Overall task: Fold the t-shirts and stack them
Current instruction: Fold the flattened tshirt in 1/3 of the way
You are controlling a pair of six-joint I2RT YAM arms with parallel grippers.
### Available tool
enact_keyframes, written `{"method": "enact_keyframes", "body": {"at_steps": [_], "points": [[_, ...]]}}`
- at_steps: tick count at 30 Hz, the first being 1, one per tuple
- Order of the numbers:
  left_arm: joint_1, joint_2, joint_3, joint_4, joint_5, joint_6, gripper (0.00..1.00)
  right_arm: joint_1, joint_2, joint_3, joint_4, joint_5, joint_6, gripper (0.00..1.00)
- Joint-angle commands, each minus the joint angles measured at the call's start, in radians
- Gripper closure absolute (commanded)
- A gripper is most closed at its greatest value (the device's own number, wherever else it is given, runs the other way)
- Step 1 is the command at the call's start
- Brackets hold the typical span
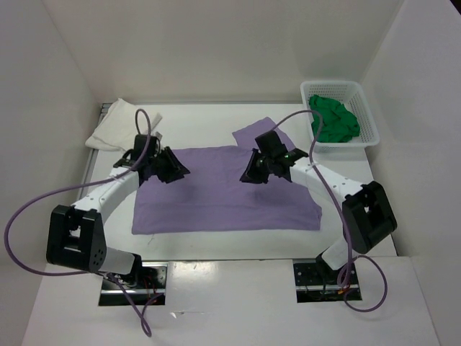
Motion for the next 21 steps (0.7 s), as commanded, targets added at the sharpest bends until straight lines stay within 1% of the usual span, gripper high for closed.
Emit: {"method": "enact_keyframes", "body": {"at_steps": [1, 2, 3, 4, 5, 7, 8, 11, 12, 13, 15, 16, 17, 18, 20, 21], "points": [[-0.094, -0.048, -0.14, 0.085, 0.15, -0.16, 0.58, 0.044, 0.006, -0.103, 0.122, -0.15, 0.065, 0.84], [-0.159, -0.074, -0.166, 0.113, 0.128, -0.191, 0.57, 0.063, -0.005, -0.119, 0.145, -0.182, 0.082, 0.84], [-0.187, -0.099, -0.189, 0.139, 0.127, -0.213, 0.56, 0.092, -0.017, -0.128, 0.159, -0.183, 0.091, 0.83], [-0.209, -0.131, -0.244, 0.167, 0.141, -0.251, 0.56, 0.092, -0.017, -0.119, 0.145, -0.183, 0.091, 0.83], [-0.224, -0.131, -0.263, 0.193, 0.155, -0.265, 0.53, 0.092, -0.043, -0.107, 0.127, -0.139, 0.107, 0.83], [-0.224, -0.118, -0.263, 0.222, 0.167, -0.256, 0.51, 0.104, -0.074, -0.087, 0.188, -0.126, 0.107, 0.7], [-0.224, -0.105, -0.248, 0.236, 0.179, -0.244, 0.49, 0.12, -0.083, -0.073, 0.206, -0.102, 0.089, 0.68], [-0.215, -0.052, -0.238, 0.274, 0.213, -0.205, 0.32, 0.152, -0.072, -0.001, 0.235, -0.089, 0.032, 0.64], [-0.185, -0.041, -0.229, 0.295, 0.23, -0.205, 0.27, 0.152, -0.062, -0.001, 0.252, -0.121, 0.032, 0.64], [-0.166, -0.032, -0.244, 0.314, 0.25, -0.191, 0.25, 0.152, -0.062, -0.013, 0.272, -0.143, 0.032, 0.63], [-0.128, -0.031, -0.254, 0.328, 0.259, -0.191, 0.29, 0.089, -0.082, -0.054, 0.356, -0.207, 0.054, 0.63], [-0.106, -0.044, -0.243, 0.328, 0.259, -0.191, 0.31, 0.063, -0.115, -0.115, 0.393, -0.236, 0.07, 0.63], [-0.097, -0.044, -0.226, 0.313, 0.259, -0.167, 0.35, 0.016, -0.131, -0.149, 0.475, -0.264, 0.105, 0.65], [-0.088, -0.062, -0.209, 0.313, 0.238, -0.152, 0.37, 0.003, -0.14, -0.191, 0.498, -0.276, 0.117, 0.69], [-0.06, -0.085, -0.179, 0.313, 0.207, -0.121, 0.4, 0.003, -0.117, -0.176, 0.489, -0.276, 0.117, 0.78], [-0.045, -0.109, -0.168, 0.302, 0.178, -0.074, 0.5, 0.003, -0.097, -0.132, 0.445, -0.261, 0.084, 0.81]]}}
